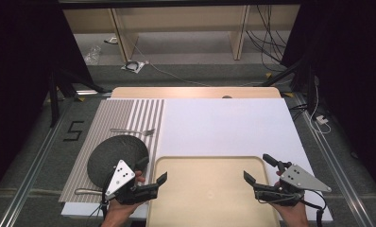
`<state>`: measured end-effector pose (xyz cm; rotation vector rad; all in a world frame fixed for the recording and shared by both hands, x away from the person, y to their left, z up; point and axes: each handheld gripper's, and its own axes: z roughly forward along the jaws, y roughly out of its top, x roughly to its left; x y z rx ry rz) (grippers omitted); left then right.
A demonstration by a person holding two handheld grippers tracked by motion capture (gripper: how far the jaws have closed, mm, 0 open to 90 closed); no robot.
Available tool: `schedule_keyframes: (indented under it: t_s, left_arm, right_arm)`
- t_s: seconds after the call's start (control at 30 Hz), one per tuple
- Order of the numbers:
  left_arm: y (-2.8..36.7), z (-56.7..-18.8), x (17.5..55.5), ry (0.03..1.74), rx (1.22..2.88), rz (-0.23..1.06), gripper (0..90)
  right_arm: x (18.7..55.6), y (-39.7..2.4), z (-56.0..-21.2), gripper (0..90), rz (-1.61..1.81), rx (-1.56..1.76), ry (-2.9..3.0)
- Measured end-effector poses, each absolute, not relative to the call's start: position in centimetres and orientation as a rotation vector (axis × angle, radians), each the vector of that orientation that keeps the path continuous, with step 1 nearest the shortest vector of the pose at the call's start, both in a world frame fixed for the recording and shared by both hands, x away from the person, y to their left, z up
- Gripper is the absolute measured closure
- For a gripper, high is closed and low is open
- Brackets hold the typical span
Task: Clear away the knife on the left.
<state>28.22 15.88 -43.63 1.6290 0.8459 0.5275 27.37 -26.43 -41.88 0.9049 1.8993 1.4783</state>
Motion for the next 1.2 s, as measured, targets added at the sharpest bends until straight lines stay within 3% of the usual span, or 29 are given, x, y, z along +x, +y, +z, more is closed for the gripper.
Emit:
schedule_keyframes:
  t_s: [0.5,0.8,1.2]
  left_arm:
    - [16.3,-43.4,28.6,0.847,1.745,0.515,18.2]
    - [17.1,-42.6,28.9,0.911,1.812,0.432,18.9]
    - [18.5,-41.3,29.2,0.896,1.984,0.402,20.3]
  right_arm:
    - [27.3,-26.4,-41.8,16.8,1.476,0.903,1.902]
    - [27.3,-26.3,-41.9,17.1,1.465,0.895,1.907]
    - [27.3,-26.2,-41.9,17.1,1.474,0.879,1.911]
